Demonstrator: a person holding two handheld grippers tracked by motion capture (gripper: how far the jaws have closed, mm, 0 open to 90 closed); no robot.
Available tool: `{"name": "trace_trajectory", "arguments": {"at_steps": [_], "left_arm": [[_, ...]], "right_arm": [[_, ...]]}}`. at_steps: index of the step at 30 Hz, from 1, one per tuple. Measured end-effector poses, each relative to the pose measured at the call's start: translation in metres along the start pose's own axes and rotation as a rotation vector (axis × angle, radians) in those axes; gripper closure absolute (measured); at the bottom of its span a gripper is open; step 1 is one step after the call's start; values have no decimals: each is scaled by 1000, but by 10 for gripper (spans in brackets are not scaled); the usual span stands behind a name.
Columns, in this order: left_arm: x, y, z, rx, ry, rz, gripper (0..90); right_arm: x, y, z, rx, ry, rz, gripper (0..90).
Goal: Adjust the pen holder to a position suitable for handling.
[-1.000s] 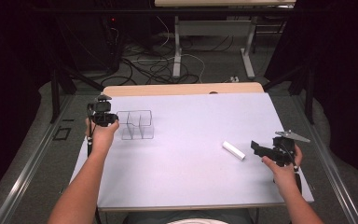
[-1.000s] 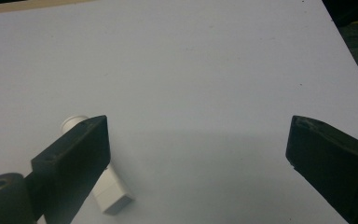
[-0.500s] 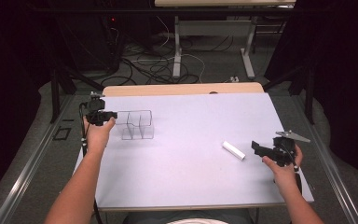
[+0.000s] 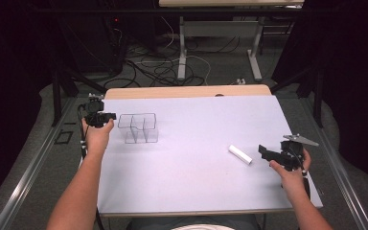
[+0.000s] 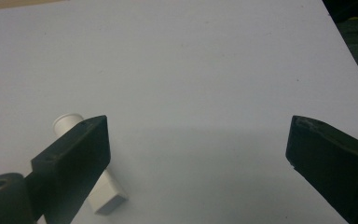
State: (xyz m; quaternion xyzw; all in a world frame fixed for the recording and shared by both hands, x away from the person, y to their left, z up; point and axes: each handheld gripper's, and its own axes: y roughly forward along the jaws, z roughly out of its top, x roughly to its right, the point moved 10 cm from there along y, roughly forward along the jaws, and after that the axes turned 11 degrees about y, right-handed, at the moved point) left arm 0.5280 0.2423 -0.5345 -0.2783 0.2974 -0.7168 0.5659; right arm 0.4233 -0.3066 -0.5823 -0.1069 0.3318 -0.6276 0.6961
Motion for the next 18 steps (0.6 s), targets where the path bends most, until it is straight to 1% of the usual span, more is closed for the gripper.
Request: {"name": "trace_trajectory", "arguments": {"at_steps": [1, 2, 3, 4, 5, 6, 7, 8, 9, 11, 12, 14, 15, 18], "left_arm": [[0, 1, -1, -11, -1, -4, 900], [0, 4, 0, -5, 0, -11, 900], [0, 5, -1, -20, 4, -15, 900], [0, 7, -1, -16, 0, -7, 900], [0, 9, -1, -14, 10, -11, 900], [1, 10, -2, -27, 15, -17, 900], [2, 12, -2, -29, 23, -16, 900], [3, 14, -2, -20, 26, -16, 900], [5, 15, -2, -23, 36, -24, 900], [6, 17, -2, -30, 51, -5, 900], [7, 18, -3, -31, 56, -3, 900], [8, 18, -3, -35, 58, -20, 900], [8, 18, -3, -28, 60, -21, 900], [14, 18, -3, -25, 59, -37, 900]], "right_arm": [[0, 0, 0, 0, 2, -2, 58], [1, 0, 0, -2, 0, -1, 58], [0, 1, 0, -1, 3, 0, 59], [1, 1, 0, -2, 2, 0, 59], [1, 1, -1, -3, 1, 0, 60], [1, 1, -1, -3, 1, 0, 60], [1, 1, -1, -4, 0, 0, 60], [1, 2, -1, -5, -2, -1, 60], [1, 2, -1, -5, -2, -1, 60], [1, 2, -1, -7, -3, -1, 61], [1, 2, -1, -7, -3, -1, 61], [1, 2, -1, -7, -3, -1, 61], [1, 2, -2, -10, -5, 1, 61], [0, 2, -2, -12, 1, 1, 62]]}}
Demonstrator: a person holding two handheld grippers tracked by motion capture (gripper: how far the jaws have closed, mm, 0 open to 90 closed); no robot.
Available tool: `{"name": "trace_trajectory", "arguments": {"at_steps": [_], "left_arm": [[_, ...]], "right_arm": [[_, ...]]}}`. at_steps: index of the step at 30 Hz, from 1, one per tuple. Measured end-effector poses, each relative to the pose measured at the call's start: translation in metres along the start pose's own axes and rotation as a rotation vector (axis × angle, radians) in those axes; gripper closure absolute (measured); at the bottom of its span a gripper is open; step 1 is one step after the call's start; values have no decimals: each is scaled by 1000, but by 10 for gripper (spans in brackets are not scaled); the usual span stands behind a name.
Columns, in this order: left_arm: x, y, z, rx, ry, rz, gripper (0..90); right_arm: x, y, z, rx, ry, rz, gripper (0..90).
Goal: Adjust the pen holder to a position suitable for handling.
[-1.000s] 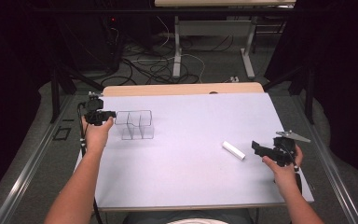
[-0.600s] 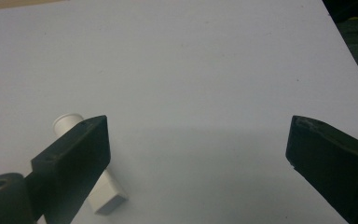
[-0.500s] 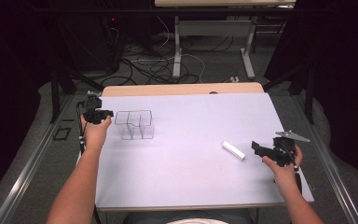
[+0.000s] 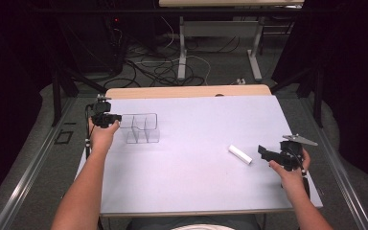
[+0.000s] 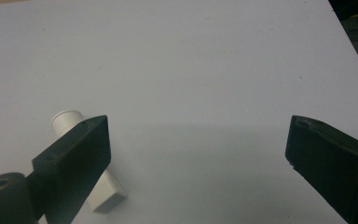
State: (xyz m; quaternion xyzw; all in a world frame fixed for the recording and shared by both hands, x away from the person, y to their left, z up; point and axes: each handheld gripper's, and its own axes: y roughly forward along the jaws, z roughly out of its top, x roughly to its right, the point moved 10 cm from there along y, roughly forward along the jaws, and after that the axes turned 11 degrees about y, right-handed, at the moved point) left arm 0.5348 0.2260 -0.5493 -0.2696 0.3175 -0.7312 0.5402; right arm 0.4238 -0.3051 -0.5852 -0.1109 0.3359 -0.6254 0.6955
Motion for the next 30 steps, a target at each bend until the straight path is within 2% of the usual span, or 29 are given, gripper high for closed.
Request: {"name": "trace_trajectory", "arguments": {"at_steps": [5, 7, 9, 11, 13, 17, 19, 20, 21, 24, 30], "left_arm": [[19, 1, 0, -1, 27, -23, 900], [29, 1, 0, -17, 47, -46, 900], [36, 3, 1, -5, 50, -43, 900], [43, 3, 0, -17, 39, -51, 900], [52, 4, 1, 5, 35, -66, 900], [59, 3, -2, -2, 33, -88, 900], [65, 3, -3, 16, 13, -94, 900], [68, 2, -4, 7, 20, -106, 900], [71, 3, -3, 23, 13, -108, 900], [79, 2, -5, 15, 17, -130, 900], [97, 6, -4, 32, 18, -160, 900]], "right_arm": [[-1, 0, 0, 0, -6, -1, 62], [0, 0, 0, 1, -6, -1, 62], [0, 0, 0, 1, -11, 0, 63], [0, 0, 0, 2, -10, 0, 62], [-1, 0, 0, 2, -9, 2, 63], [-1, 0, 0, -1, -5, 1, 63], [-1, 0, 0, 0, -11, 0, 63], [-1, 0, 0, 0, -13, 1, 63], [-1, 0, 0, -1, -13, 1, 63], [-2, 1, -1, -3, -9, 2, 63], [-2, 1, 0, 0, -17, 3, 63]]}}
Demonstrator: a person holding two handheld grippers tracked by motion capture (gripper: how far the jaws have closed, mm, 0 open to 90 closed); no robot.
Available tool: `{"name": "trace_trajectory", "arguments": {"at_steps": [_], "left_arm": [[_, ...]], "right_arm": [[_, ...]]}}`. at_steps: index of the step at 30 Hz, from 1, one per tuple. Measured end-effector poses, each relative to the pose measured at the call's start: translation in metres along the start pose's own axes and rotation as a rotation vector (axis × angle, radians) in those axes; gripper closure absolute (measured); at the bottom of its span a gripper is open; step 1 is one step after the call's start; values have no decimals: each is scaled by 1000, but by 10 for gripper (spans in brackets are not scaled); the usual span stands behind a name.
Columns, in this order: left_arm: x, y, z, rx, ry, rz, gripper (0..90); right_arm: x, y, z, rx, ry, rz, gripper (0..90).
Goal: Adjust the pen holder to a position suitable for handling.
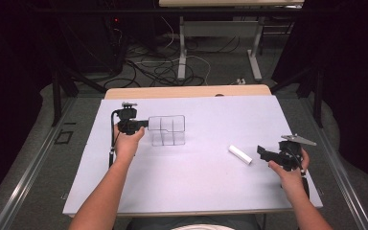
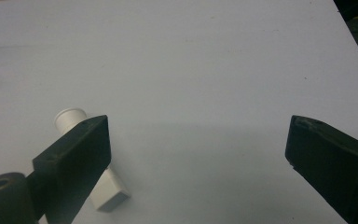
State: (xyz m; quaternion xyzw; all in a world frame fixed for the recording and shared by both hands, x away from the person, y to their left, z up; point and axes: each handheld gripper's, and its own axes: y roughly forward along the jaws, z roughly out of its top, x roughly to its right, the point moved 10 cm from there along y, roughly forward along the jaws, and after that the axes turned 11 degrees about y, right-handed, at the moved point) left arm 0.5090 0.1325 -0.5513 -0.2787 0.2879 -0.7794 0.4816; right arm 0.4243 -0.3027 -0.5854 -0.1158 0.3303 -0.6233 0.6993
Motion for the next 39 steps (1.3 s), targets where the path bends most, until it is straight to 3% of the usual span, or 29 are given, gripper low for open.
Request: {"name": "trace_trajectory", "arguments": {"at_steps": [18, 25, 33, 39], "left_arm": [[61, 20, 5, 34, 25, -95, 900], [62, 18, 3, 33, 37, -105, 900], [41, 7, -1, 47, 38, -66, 900], [29, -6, -7, 59, 37, -77, 862]], "right_arm": [[-1, 1, -1, -9, 0, 5, 65], [-1, 1, -1, -7, -5, 7, 65], [-2, 0, 0, 4, -9, 5, 71], [-3, -1, -1, -8, -8, 7, 72]]}}
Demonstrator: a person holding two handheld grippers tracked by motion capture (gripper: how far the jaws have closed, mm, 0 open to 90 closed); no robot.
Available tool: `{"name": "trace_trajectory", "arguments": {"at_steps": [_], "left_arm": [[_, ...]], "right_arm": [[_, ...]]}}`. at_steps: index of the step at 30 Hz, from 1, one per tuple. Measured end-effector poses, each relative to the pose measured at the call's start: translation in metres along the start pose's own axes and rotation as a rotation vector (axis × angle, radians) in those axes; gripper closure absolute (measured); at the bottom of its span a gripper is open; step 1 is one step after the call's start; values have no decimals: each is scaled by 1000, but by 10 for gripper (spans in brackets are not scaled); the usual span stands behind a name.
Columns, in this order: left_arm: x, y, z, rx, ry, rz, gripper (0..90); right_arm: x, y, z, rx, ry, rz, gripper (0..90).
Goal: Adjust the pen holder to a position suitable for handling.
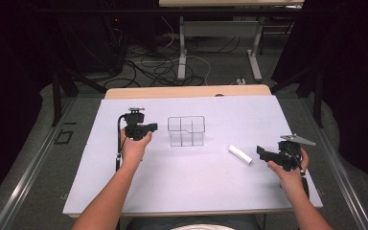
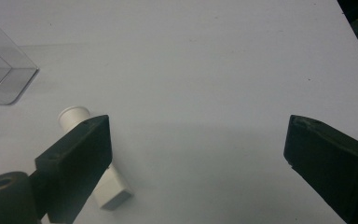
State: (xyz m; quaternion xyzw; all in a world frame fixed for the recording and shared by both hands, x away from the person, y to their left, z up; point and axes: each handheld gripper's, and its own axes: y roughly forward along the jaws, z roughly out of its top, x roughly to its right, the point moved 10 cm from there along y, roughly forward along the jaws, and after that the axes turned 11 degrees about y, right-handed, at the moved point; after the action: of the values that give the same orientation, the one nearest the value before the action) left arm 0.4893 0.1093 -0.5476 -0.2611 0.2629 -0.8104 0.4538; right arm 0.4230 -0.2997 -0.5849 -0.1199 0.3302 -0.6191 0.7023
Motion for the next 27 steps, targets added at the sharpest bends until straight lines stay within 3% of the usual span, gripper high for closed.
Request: {"name": "trace_trajectory", "arguments": {"at_steps": [10, 13, 17, 21, 27], "left_arm": [[-18, -23, -10, 60, -9, 6, 719], [-20, -28, -15, 61, 12, -2, 624], [-21, -31, -19, 80, 37, 5, 567], [-26, -34, -23, 96, 69, 44, 494], [-27, -45, -25, 144, 89, 59, 388]], "right_arm": [[-1, 1, -1, -3, -13, 2, 95], [-2, 0, -1, -6, -17, 3, 99], [-2, 1, 1, -1, -25, 3, 102], [-3, 2, 0, -6, -22, 6, 106], [-6, 0, 1, -1, -49, 16, 108]]}}
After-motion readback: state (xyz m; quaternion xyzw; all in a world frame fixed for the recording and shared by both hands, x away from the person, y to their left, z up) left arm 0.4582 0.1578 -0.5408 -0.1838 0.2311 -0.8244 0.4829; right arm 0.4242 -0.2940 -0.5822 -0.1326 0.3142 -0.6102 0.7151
